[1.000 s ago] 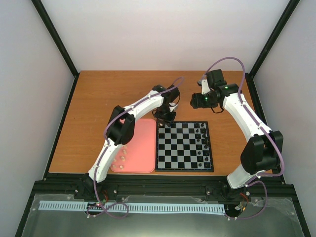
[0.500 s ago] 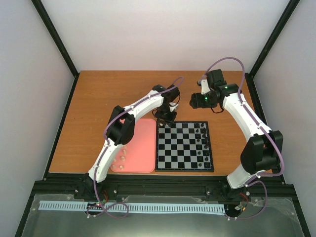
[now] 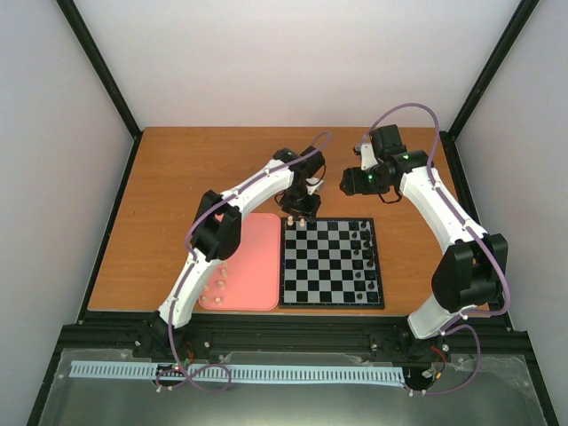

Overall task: Set up the chess pieces on the board
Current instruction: Place the chess piece on the chessboard, then pick up the chess piece from the storage box, then place the chess piece on the chessboard.

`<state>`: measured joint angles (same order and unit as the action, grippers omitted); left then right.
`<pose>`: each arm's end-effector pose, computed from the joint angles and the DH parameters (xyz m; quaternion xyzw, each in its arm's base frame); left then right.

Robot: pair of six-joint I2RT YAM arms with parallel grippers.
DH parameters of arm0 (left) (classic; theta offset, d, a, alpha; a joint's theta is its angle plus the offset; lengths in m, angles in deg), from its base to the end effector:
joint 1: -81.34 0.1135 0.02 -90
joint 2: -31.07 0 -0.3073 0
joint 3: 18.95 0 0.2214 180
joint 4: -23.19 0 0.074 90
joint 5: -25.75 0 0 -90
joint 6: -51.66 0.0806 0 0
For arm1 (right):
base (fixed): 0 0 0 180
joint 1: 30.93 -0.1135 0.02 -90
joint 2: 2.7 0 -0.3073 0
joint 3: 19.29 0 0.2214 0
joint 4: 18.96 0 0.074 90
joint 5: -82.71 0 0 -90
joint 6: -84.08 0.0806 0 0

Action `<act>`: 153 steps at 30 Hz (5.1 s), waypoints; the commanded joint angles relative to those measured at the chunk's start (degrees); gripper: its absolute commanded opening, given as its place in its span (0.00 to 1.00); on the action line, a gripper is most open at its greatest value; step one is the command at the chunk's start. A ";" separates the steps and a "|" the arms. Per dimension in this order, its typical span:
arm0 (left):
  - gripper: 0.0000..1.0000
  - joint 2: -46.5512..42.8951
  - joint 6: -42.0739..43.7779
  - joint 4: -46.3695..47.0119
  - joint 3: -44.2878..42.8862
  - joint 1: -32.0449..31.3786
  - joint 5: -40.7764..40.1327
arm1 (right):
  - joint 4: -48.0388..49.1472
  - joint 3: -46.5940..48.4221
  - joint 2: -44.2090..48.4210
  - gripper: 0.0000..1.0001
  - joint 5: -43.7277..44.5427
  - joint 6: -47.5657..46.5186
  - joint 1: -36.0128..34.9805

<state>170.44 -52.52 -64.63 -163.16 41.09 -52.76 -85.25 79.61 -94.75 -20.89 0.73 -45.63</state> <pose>0.3655 -0.3305 0.1804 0.2300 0.9661 -0.1167 0.0085 0.3127 0.1016 0.3158 -0.0984 0.9533 0.1607 0.2360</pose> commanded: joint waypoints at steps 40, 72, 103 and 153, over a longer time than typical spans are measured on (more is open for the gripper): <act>0.61 -42.36 -18.09 18.22 55.19 23.54 -19.42 | 1.06 -0.24 -0.33 0.68 -3.39 0.20 0.45; 0.32 -33.79 -17.30 22.83 56.68 27.94 -14.74 | 0.47 0.19 -1.95 0.69 -1.72 -0.42 0.44; 0.13 -34.04 -15.83 21.19 57.25 28.65 -14.16 | 0.58 0.03 -1.64 0.69 -1.69 -0.33 0.43; 0.04 -17.43 -4.33 15.53 24.29 -5.81 -8.49 | -0.49 1.00 -0.22 0.69 3.43 -0.59 0.45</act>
<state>151.01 -57.61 -52.28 -137.52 35.60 -60.33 -85.36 80.40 -96.54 -18.77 0.73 -45.63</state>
